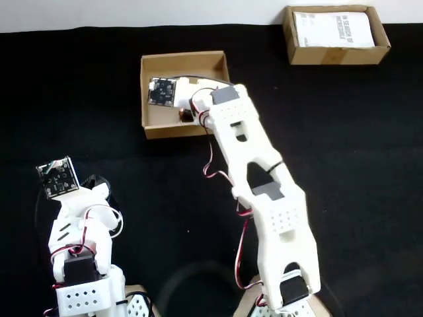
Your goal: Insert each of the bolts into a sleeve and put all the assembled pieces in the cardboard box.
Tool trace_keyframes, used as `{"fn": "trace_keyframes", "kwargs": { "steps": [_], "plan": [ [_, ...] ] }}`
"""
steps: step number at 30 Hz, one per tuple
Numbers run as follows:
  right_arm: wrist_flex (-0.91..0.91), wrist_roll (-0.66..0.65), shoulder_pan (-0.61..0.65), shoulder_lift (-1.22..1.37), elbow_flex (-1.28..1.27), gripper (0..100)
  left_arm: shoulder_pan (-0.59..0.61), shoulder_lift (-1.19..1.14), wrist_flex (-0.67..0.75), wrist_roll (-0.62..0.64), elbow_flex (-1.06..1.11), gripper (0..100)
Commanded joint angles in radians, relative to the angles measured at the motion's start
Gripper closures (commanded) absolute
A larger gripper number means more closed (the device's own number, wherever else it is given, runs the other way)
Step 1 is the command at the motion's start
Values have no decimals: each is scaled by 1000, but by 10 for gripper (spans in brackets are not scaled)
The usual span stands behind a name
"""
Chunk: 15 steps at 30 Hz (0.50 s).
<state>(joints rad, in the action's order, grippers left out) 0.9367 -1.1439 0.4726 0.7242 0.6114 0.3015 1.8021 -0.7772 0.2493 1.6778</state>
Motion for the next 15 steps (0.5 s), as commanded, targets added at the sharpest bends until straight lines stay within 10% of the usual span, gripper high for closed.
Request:
{"fn": "trace_keyframes", "kwargs": {
  "steps": [1,7,15],
  "plan": [
    [1,-18,4,47,165,991,2,13,-2,8,18,992],
    [122,-5,4,102,277,985,1,13,0,11,18,991],
    [466,350,41,50,463,859,-16,12,0,6,18,991]
  ]
}}
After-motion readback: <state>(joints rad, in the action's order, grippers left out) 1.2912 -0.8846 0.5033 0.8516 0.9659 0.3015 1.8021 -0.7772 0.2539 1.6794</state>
